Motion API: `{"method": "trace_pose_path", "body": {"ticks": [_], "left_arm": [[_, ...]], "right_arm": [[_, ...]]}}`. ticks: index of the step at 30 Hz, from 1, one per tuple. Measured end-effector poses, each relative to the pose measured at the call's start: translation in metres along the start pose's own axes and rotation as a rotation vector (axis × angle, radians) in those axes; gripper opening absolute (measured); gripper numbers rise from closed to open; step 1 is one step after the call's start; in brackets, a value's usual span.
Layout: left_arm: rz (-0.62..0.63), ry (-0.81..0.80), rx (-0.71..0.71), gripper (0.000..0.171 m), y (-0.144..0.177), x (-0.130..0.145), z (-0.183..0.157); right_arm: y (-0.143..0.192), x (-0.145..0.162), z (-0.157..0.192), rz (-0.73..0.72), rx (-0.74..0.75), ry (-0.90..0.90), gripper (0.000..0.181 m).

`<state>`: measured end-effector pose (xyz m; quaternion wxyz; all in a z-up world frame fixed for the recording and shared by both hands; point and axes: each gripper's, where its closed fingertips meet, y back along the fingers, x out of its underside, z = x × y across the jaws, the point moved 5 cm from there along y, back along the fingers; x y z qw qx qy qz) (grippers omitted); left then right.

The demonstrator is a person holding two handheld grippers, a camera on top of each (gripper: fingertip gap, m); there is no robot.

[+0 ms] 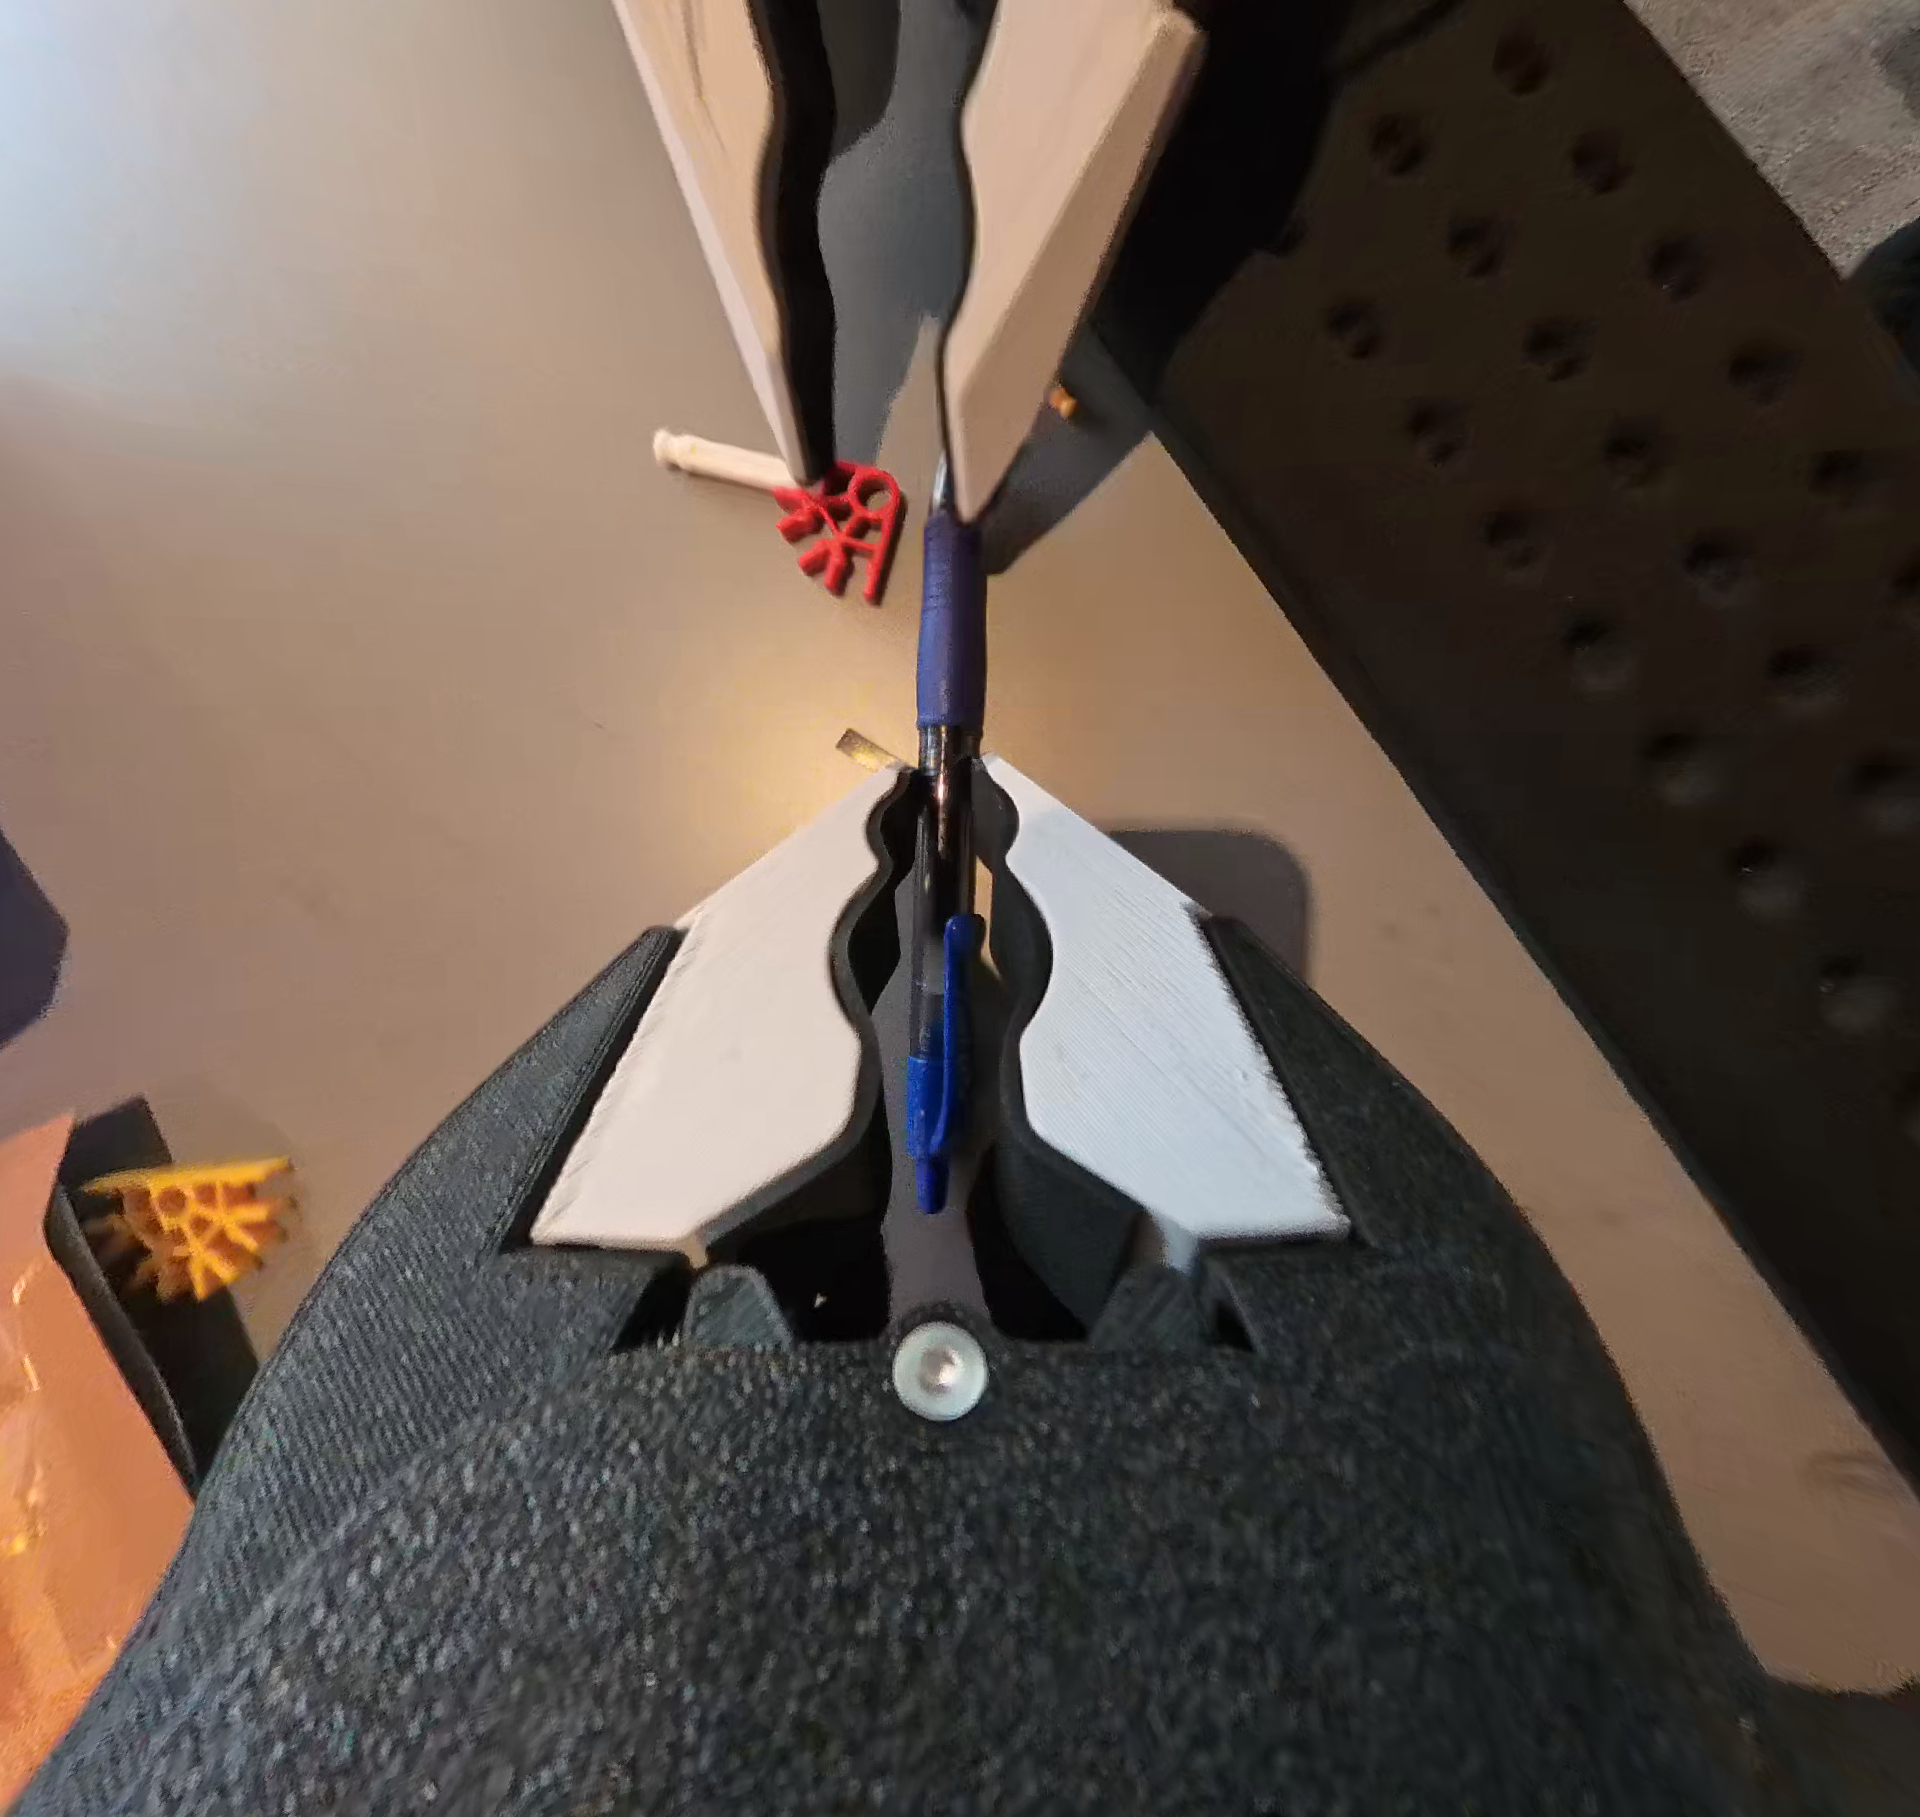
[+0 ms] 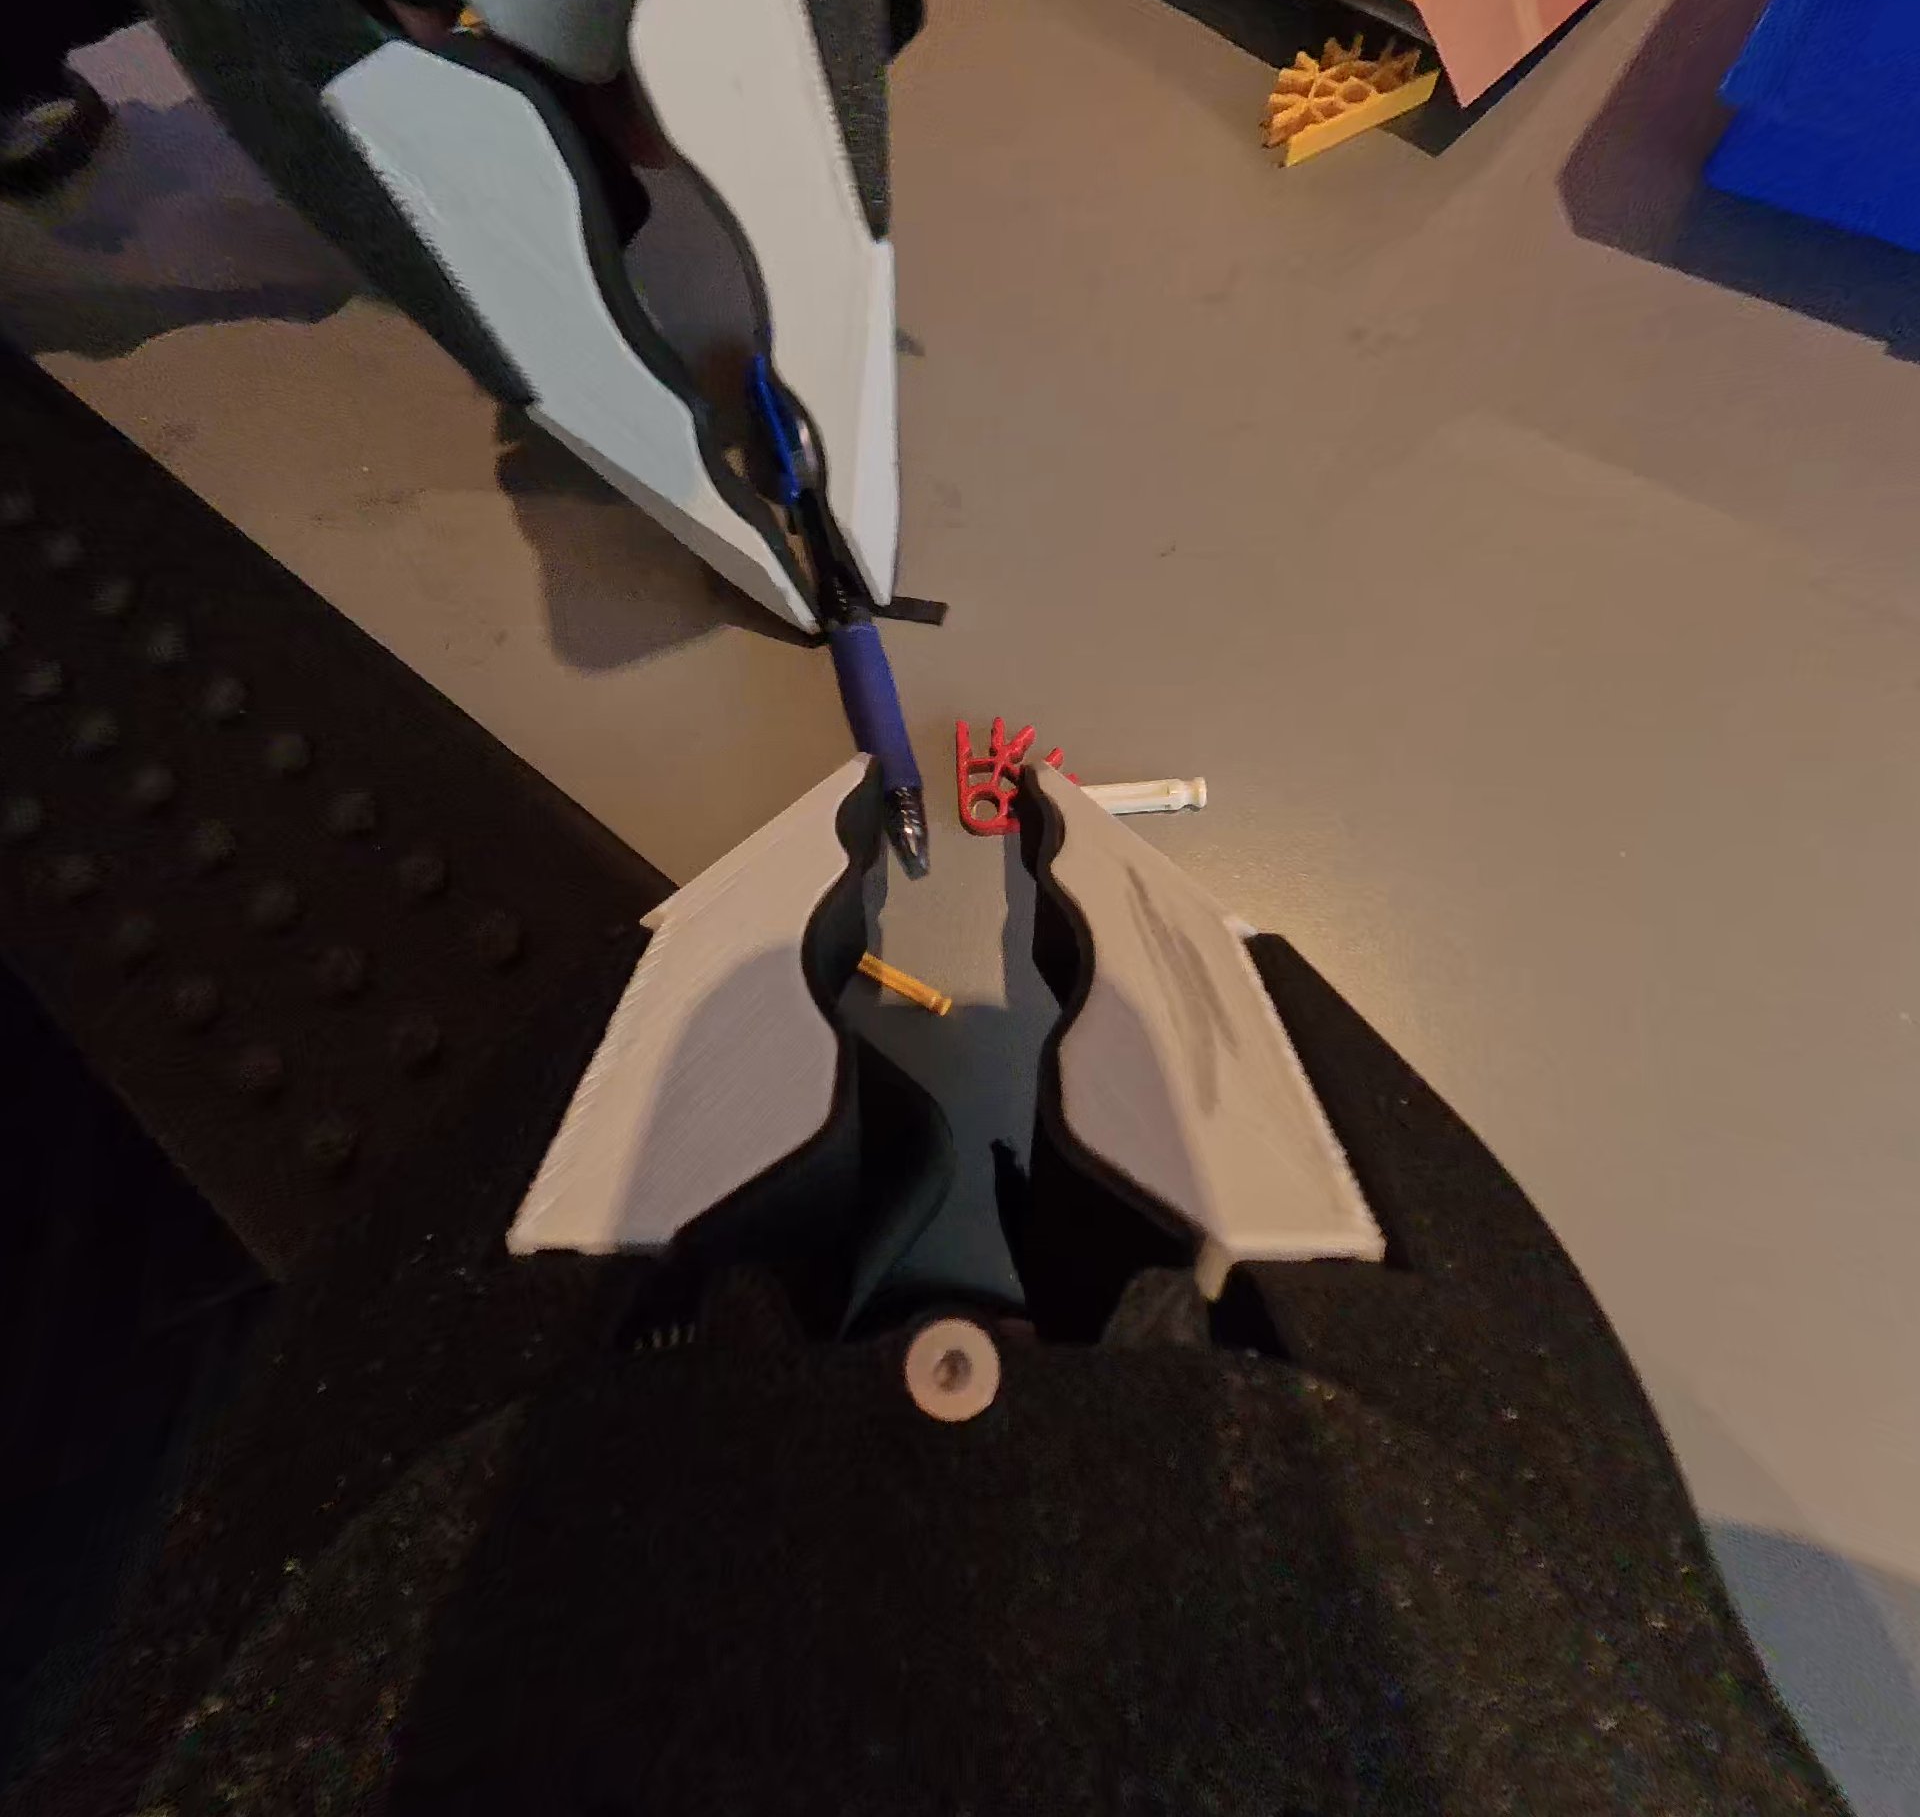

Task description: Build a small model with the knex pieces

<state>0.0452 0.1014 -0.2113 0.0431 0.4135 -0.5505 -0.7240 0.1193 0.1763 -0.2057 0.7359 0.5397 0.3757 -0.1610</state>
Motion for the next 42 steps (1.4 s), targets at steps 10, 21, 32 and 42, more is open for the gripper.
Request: {"method": "trace_pose_path", "body": {"ticks": [10, 21, 32, 42], "left_arm": [[0.019, 0.175, -0.278, 0.008, 0.076, 0.032, -0.066], [0.033, 0.662, -0.818, 0.008, 0.293, 0.139, -0.187], [0.048, 1.314, -1.252, 0.008, 0.458, 0.380, -0.311], [0.044, 1.593, -1.072, 0.008, 0.405, 0.476, -0.317]], "right_arm": [[0.000, -0.001, -0.004, -0.012, 0.017, 0.015, 0.027], [-0.002, -0.005, -0.003, 0.041, 0.105, 0.058, 0.035], [-0.005, -0.011, -0.002, 0.005, 0.164, 0.017, 0.063], [0.001, 0.004, -0.007, 0.073, 0.237, -0.091, 0.057]]}}
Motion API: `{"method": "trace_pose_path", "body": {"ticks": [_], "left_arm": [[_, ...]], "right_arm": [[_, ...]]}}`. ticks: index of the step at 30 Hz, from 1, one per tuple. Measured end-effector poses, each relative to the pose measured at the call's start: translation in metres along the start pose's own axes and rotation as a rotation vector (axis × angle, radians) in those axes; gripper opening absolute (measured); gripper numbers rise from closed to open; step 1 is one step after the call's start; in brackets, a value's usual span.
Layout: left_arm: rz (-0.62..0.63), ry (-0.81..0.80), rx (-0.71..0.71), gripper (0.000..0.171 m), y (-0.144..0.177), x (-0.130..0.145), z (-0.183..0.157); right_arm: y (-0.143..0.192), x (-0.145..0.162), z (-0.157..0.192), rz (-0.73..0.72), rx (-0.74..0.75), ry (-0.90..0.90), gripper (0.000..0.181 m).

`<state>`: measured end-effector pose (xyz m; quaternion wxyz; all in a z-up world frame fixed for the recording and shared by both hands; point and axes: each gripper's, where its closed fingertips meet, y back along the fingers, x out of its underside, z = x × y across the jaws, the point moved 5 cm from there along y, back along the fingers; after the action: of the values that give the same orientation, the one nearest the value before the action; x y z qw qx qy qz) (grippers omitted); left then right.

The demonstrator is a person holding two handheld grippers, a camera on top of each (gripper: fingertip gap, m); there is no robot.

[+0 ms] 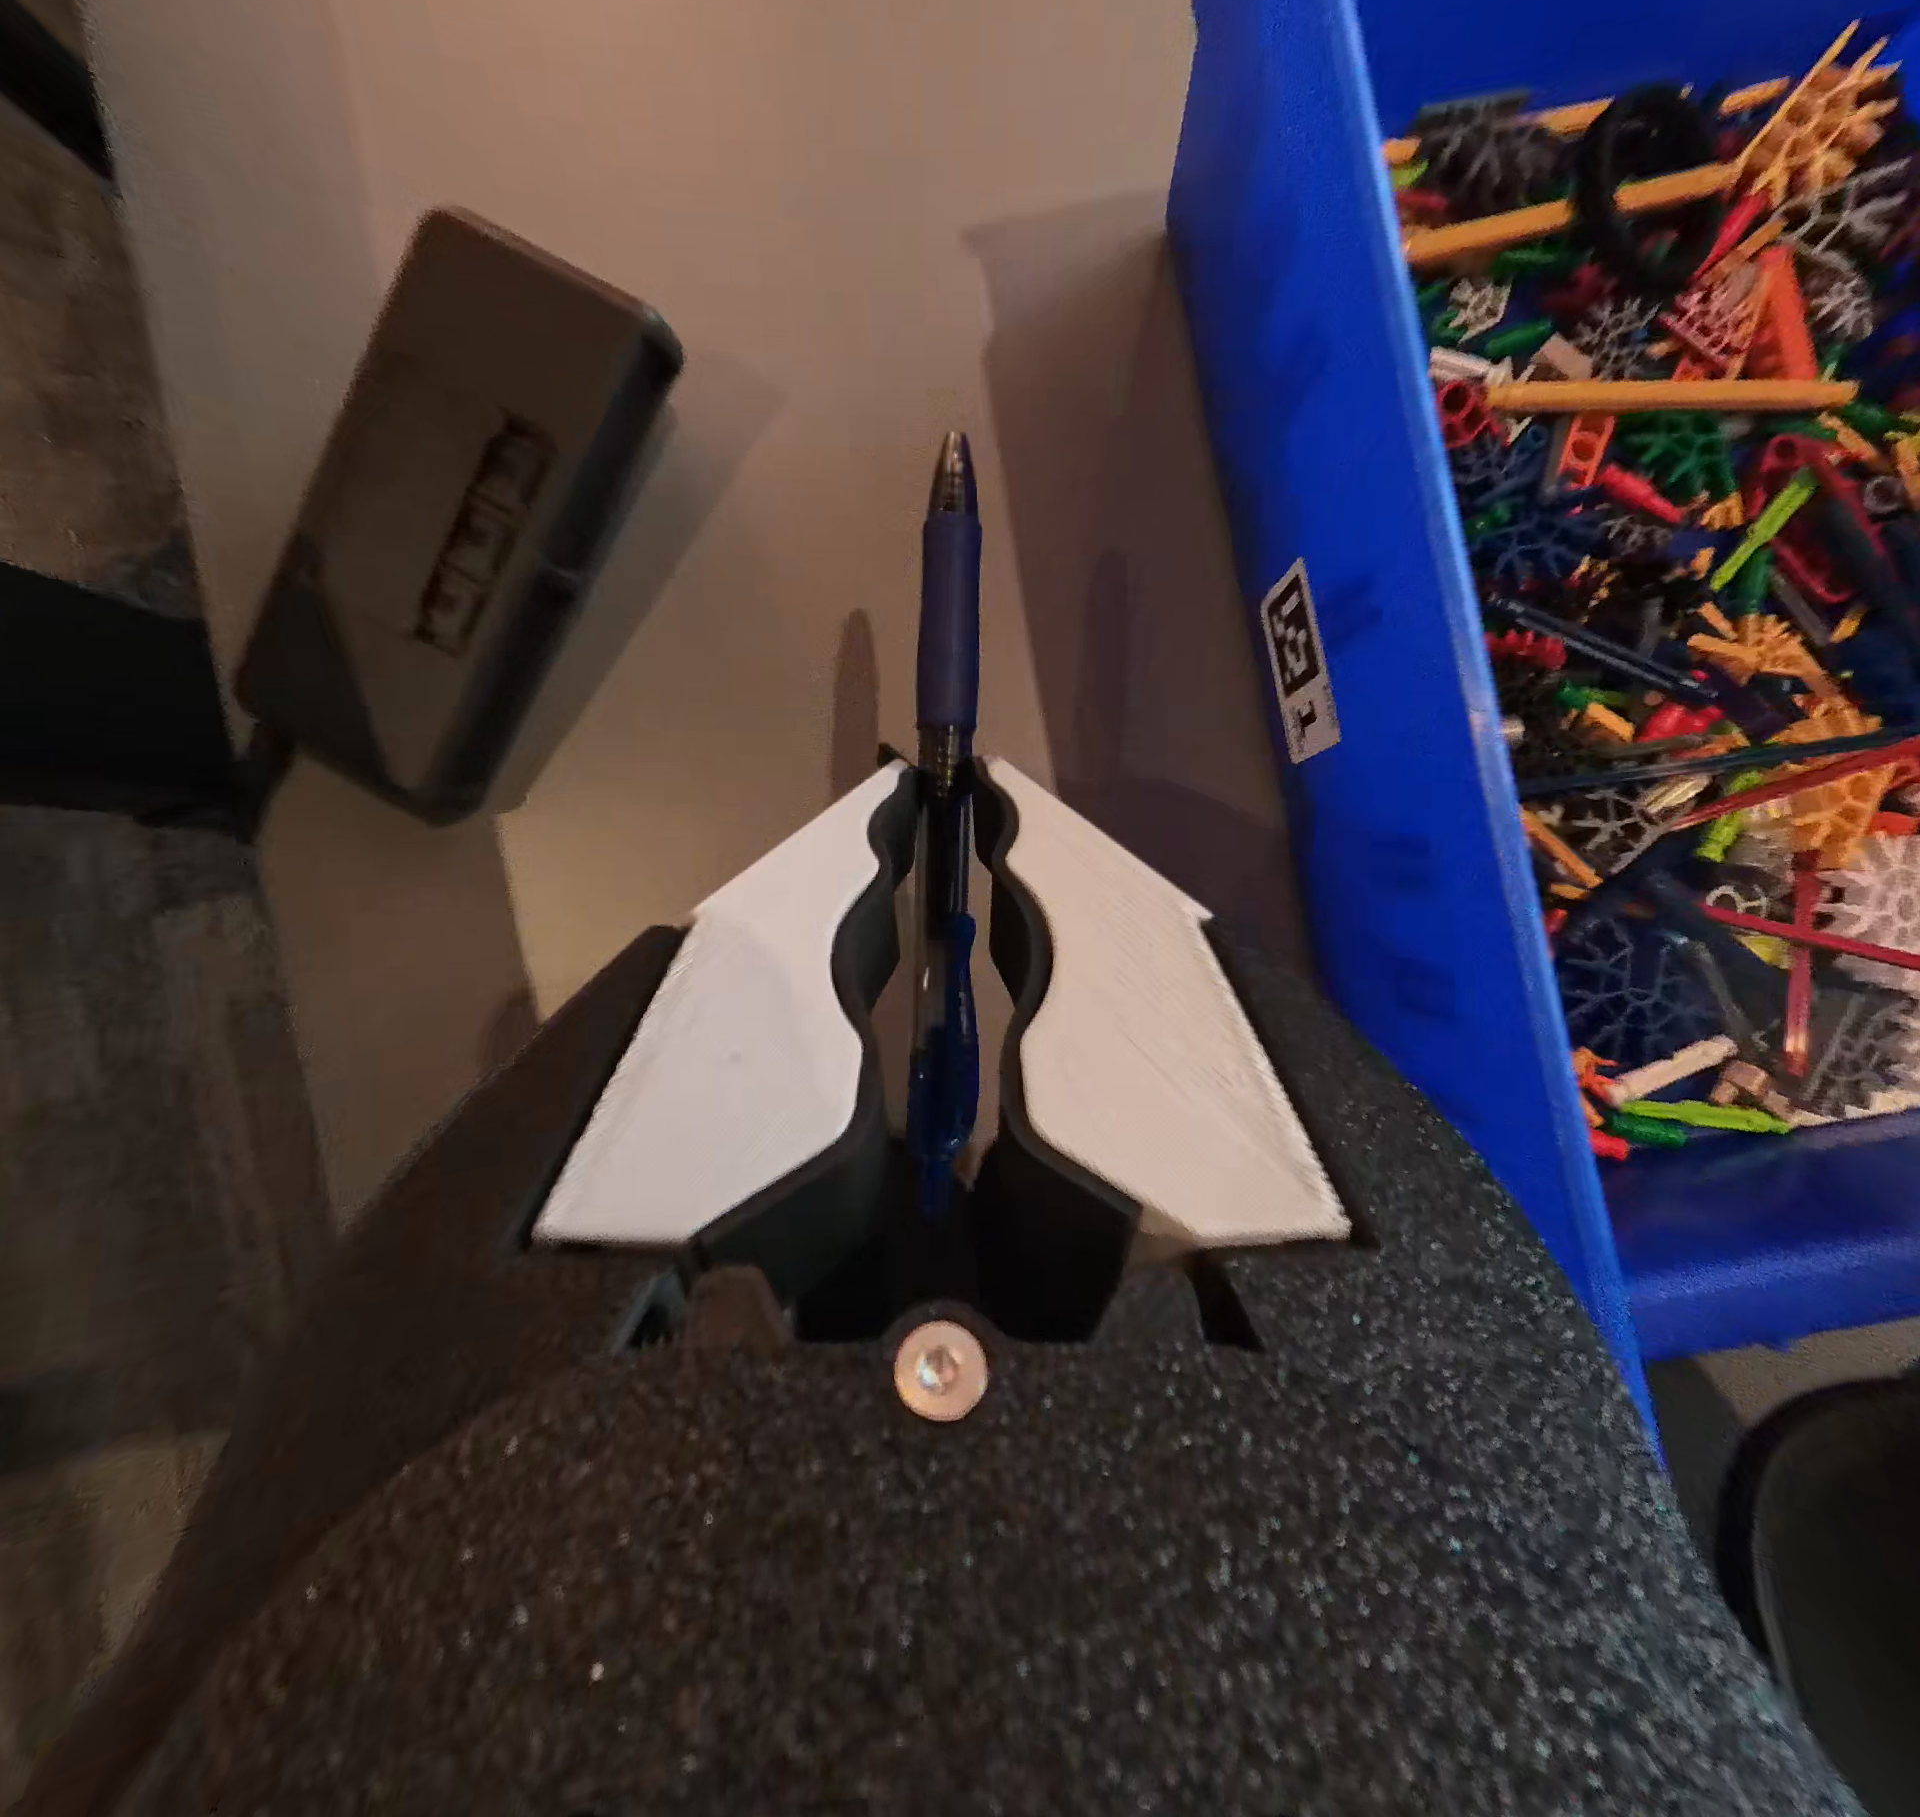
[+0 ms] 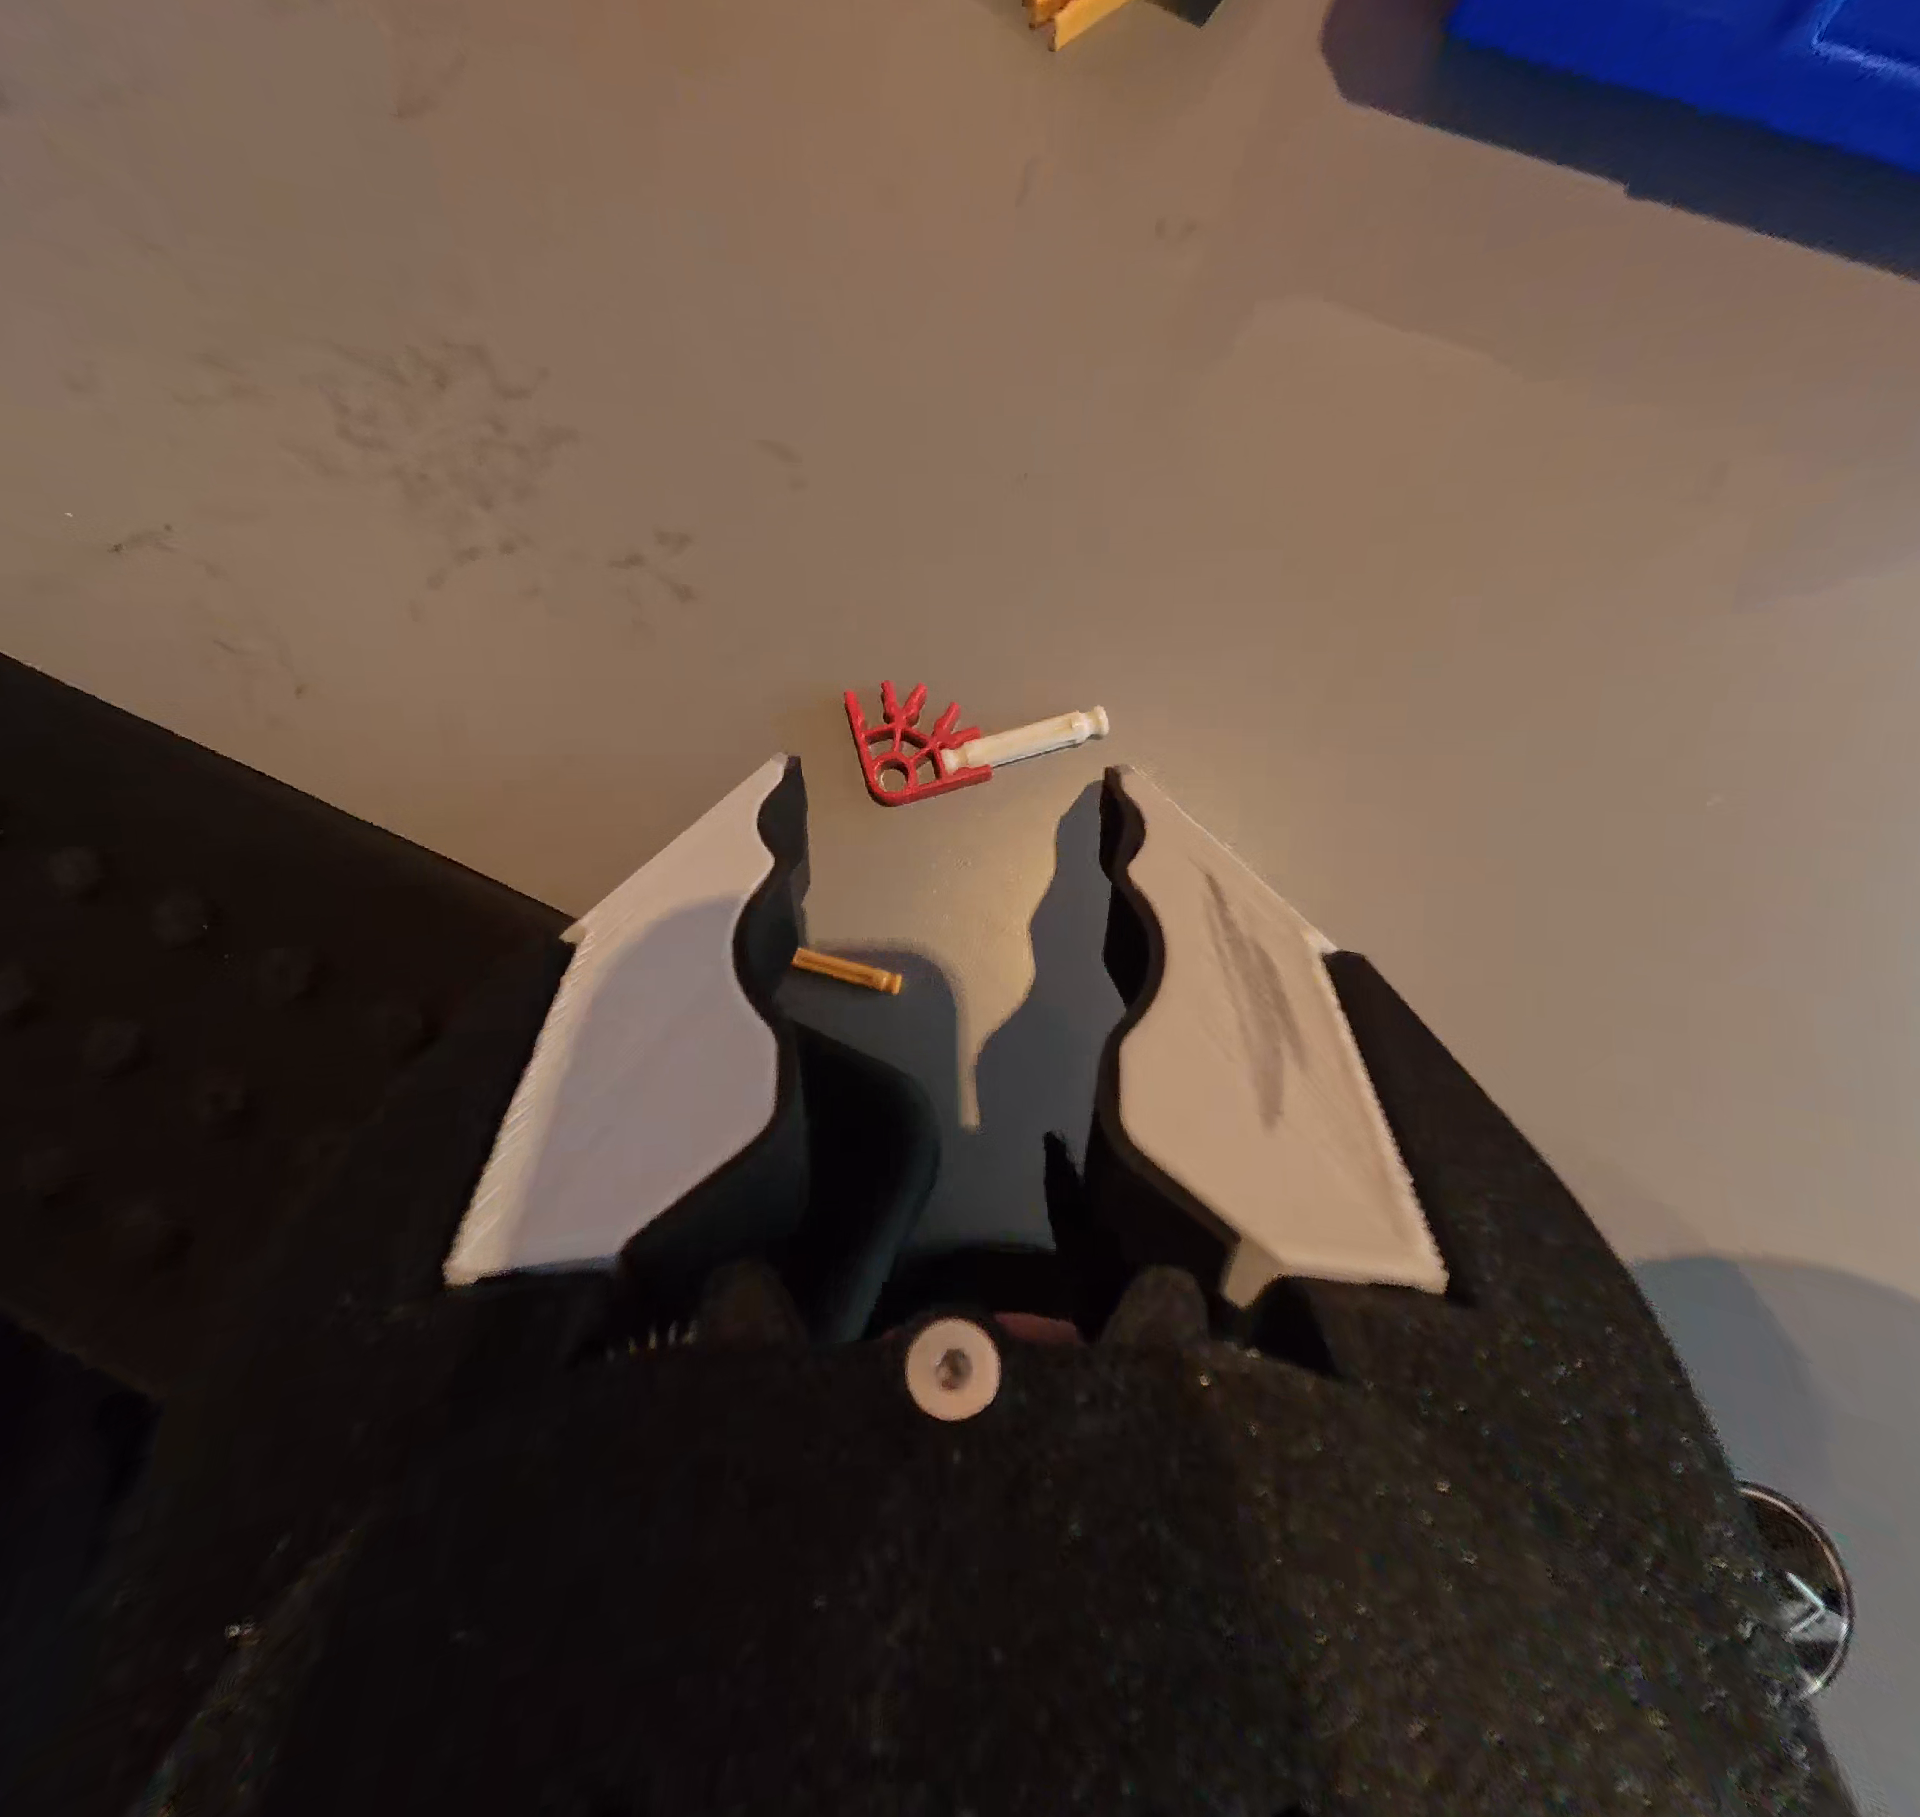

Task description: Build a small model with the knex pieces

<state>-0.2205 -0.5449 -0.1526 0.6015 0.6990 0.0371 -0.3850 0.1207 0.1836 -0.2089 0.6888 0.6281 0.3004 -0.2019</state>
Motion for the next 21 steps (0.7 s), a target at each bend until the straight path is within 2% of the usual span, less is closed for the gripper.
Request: {"method": "trace_pose_path", "body": {"ticks": [5, 8, 14, 17, 21], "left_arm": [[0.074, -0.012, 0.001, 0.008, -0.021, 0.006, -0.005], [0.061, 0.037, 0.112, 0.008, -0.032, 0.007, -0.015], [0.093, 0.051, 0.161, 0.008, -0.044, 0.016, -0.021], [0.110, 0.037, 0.166, 0.010, -0.048, 0.019, -0.024], [0.069, 0.054, 0.206, 0.021, -0.043, 0.015, -0.029]], "right_arm": [[-0.005, -0.005, 0.001, 0.027, -0.010, -0.003, 0.048], [-0.012, -0.009, 0.004, 0.045, -0.037, 0.001, 0.039], [-0.024, -0.020, 0.010, 0.071, -0.023, 0.101, 0.035], [-0.033, -0.029, 0.020, 0.061, -0.061, 0.145, 0.032], [-0.045, -0.043, 0.042, 0.066, -0.116, 0.236, 0.032]]}}
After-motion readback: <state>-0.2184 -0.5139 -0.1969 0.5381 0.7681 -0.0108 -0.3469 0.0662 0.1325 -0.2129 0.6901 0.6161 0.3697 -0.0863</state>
